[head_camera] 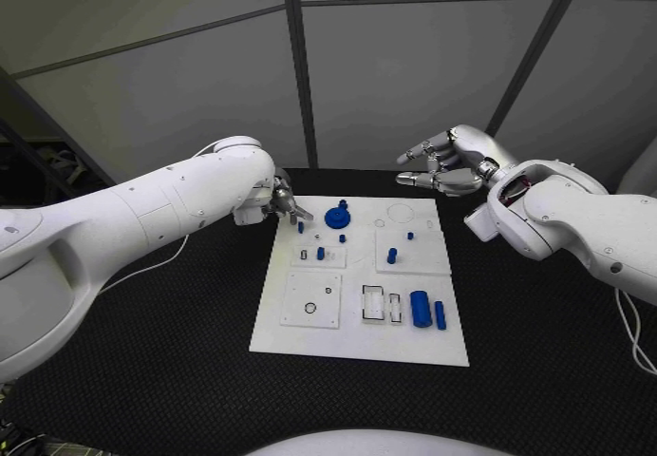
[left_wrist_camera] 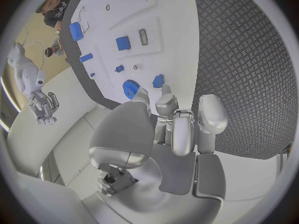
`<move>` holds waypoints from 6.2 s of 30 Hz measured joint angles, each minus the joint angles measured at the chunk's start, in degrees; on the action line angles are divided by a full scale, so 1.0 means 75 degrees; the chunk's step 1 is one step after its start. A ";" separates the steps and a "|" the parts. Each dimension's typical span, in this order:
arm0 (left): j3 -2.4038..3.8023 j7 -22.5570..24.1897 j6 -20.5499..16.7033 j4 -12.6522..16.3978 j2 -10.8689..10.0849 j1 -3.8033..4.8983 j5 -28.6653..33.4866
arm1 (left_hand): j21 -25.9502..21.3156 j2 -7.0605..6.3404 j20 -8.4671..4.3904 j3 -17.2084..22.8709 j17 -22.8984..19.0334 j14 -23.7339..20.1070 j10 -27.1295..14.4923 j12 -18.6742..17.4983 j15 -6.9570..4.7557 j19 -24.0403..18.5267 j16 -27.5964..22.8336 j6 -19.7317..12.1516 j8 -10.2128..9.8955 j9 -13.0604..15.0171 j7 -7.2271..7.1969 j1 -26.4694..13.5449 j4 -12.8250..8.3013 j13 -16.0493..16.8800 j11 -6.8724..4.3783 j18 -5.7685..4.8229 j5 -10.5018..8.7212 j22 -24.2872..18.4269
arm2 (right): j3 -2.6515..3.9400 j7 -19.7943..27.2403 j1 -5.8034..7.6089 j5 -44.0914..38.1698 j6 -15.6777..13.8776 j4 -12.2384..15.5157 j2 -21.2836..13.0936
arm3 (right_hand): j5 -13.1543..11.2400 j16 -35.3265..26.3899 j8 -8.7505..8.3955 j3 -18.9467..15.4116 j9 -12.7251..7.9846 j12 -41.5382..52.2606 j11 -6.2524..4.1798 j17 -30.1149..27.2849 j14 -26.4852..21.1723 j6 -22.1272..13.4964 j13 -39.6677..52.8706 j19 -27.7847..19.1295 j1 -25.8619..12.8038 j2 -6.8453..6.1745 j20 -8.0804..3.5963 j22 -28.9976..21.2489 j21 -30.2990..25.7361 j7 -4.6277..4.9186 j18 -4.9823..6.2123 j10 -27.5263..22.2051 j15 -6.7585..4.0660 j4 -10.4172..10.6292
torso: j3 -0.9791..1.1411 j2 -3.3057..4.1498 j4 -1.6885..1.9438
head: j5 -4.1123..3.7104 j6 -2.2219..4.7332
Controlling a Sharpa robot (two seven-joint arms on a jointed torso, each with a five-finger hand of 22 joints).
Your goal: Assemble the parts on the task board
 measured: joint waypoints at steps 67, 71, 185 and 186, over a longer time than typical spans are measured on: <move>0.0003 0.0509 0.0102 0.1045 -0.0827 -0.0033 0.0322 | 0.0015 0.0043 -0.0015 0.3078 0.0000 0.0013 0.0147 0.0008 0.0042 0.0127 0.0124 0.0057 0.0291 0.0438 -0.0003 0.0416 -0.1488 -0.0209 -0.0025 -0.0003 0.1218 0.0399 | 0.0000 -0.0002 0.0000 0.0000 0.0036 -0.0007 0.0011 | 0.0000 0.0000 0.0000 0.0000 0.0011 0.0000 -0.0028 0.0008 0.0000 0.0000 0.0023 0.0000 -0.0015 0.0015 0.0000 0.0017 0.0002 0.0000 0.0000 0.0028 0.0000 0.0000 | 0.0002 -0.0007 0.0017 | 0.0029 -0.0071; 0.0056 0.0532 -0.0061 0.1611 -0.1123 -0.0026 0.0403 | 0.0015 -0.0078 -0.0015 0.3346 0.0000 0.0014 0.0184 0.0024 0.0044 0.0127 0.0124 0.0082 0.0294 0.0511 -0.0028 0.0295 -0.1509 -0.0209 -0.0043 -0.0002 0.1301 0.0420 | 0.0000 -0.0002 0.0000 0.0000 0.0036 -0.0007 -0.0006 | 0.0000 0.0000 0.0000 0.0000 0.0011 0.0000 -0.0028 0.0008 0.0000 0.0000 0.0022 0.0000 -0.0030 0.0031 0.0000 0.0017 0.0002 0.0000 -0.0001 0.0028 0.0000 0.0000 | 0.0002 -0.0007 0.0018 | 0.0061 -0.0080; -0.0040 0.0196 -0.0322 0.2959 -0.1596 -0.0575 -0.0122 | 0.0178 -0.0566 -0.0166 0.4584 0.0000 0.0012 0.0471 0.0267 -0.0130 0.0331 0.0301 0.0506 0.0620 0.1079 -0.0287 -0.0774 -0.1881 -0.0157 -0.0166 0.0000 0.0069 0.0727 | -0.0002 0.0010 -0.0003 0.0002 0.0094 -0.0128 0.0077 | 0.0000 0.0000 0.0000 0.0000 0.0019 0.0000 -0.0027 0.0005 0.0000 0.0000 0.0020 0.0000 -0.0030 0.0030 0.0000 0.0014 0.0002 0.0000 -0.0001 0.0027 0.0000 0.0000 | 0.0004 0.0004 -0.0009 | 0.0157 -0.0217; -0.0040 0.0188 -0.0322 0.2949 -0.1591 -0.0575 -0.0119 | 0.0178 -0.0604 -0.0166 0.4554 0.0000 0.0001 0.0471 0.0267 -0.0142 0.0331 0.0301 0.0520 0.0620 0.1094 -0.0301 -0.0812 -0.1822 -0.0157 -0.0166 0.0000 0.0018 0.0735 | -0.0002 0.0010 -0.0003 0.0002 0.0094 -0.0127 0.0075 | 0.0000 0.0000 0.0000 0.0000 0.0020 0.0000 -0.0028 0.0005 0.0000 0.0000 0.0020 0.0000 -0.0030 0.0030 0.0000 0.0014 0.0002 0.0000 -0.0001 0.0027 0.0000 0.0000 | 0.0004 0.0004 -0.0009 | 0.0154 -0.0217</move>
